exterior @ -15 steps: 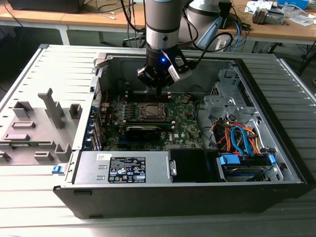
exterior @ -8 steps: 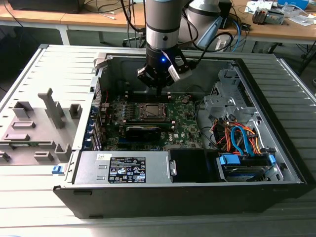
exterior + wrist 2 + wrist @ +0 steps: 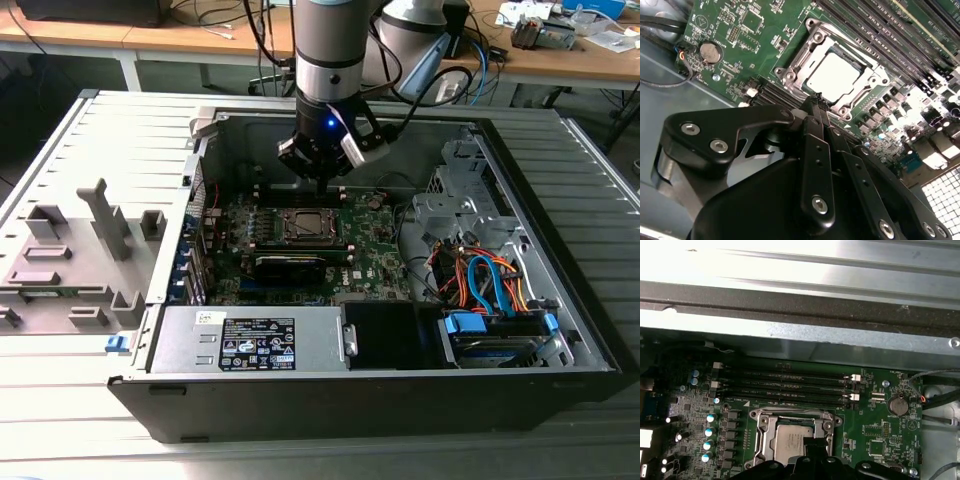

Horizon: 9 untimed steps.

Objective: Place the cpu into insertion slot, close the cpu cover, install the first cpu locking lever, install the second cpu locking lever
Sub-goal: 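Install the second cpu locking lever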

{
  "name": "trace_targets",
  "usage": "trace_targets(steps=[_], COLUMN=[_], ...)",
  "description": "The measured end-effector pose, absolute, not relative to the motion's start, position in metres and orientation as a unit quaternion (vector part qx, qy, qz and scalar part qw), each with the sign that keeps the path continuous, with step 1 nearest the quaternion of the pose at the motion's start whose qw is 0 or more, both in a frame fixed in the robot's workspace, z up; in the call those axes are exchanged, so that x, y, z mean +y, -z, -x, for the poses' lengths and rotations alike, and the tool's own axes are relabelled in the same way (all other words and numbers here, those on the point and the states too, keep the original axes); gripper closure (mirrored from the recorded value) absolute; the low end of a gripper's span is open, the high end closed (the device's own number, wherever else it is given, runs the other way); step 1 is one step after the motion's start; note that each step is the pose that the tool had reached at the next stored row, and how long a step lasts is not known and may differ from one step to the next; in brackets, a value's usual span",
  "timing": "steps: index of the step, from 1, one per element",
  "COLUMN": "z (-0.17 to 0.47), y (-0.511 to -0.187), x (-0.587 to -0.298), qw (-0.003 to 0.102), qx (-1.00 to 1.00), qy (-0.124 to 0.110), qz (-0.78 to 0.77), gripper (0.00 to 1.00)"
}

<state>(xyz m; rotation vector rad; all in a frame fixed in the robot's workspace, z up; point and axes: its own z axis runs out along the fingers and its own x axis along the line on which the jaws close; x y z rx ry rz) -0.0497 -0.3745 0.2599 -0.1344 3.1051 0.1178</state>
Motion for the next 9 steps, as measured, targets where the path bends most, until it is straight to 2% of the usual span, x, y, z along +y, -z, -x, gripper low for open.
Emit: trace_targets(steps=[9], z=[0.0498], y=[-0.2599], x=[-0.3791], qw=[0.016], qx=[0.998], qy=[-0.038], qz=[0.043], gripper=[0.89])
